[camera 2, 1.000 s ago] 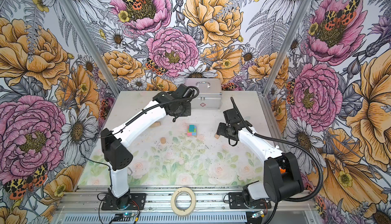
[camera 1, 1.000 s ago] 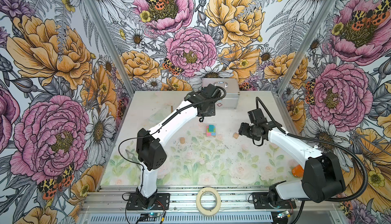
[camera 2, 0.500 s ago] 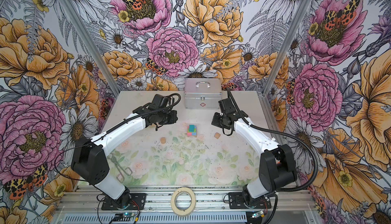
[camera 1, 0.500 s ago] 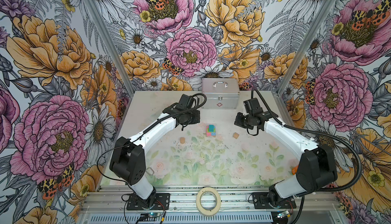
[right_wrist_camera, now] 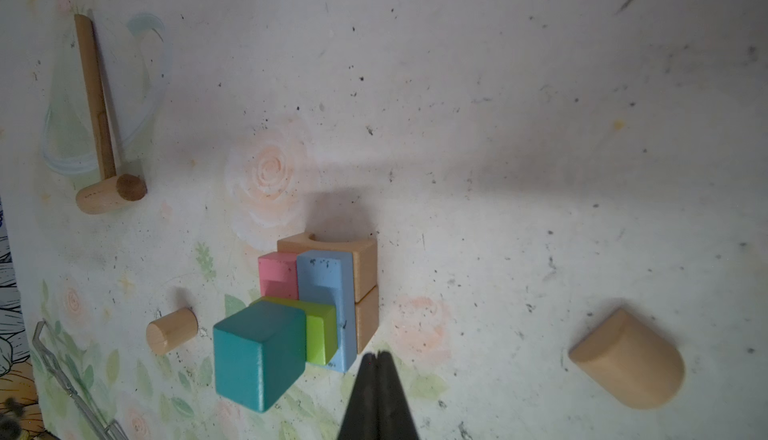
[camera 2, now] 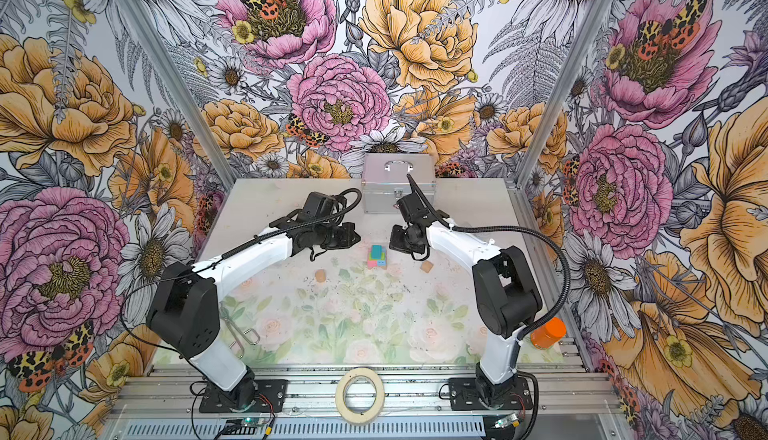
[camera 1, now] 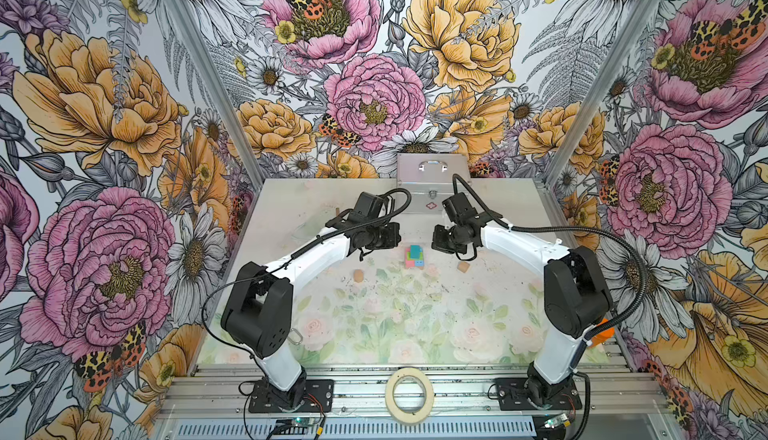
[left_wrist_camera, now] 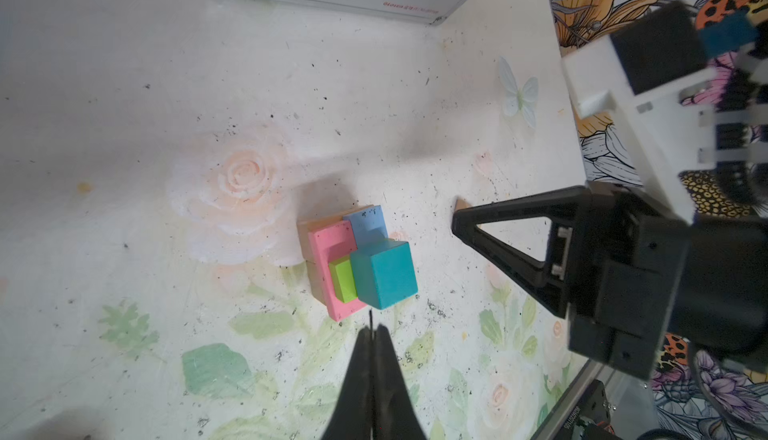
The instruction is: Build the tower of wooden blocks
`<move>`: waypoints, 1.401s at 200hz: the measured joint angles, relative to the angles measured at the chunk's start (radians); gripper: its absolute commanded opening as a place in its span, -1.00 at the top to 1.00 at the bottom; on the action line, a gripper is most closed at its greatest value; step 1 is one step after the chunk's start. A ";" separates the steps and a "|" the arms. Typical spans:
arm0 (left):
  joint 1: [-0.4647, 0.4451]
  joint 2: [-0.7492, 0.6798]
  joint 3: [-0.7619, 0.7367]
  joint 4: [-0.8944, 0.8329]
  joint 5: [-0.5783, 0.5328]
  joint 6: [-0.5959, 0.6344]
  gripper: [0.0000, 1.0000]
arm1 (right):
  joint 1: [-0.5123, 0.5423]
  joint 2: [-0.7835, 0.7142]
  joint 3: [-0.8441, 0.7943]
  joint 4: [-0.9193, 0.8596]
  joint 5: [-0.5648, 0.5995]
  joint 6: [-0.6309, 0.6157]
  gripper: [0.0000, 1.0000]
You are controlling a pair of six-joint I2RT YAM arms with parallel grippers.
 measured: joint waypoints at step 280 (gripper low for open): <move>-0.053 0.174 0.008 -0.008 0.051 -0.001 1.00 | 0.044 0.067 0.050 0.048 -0.072 0.023 1.00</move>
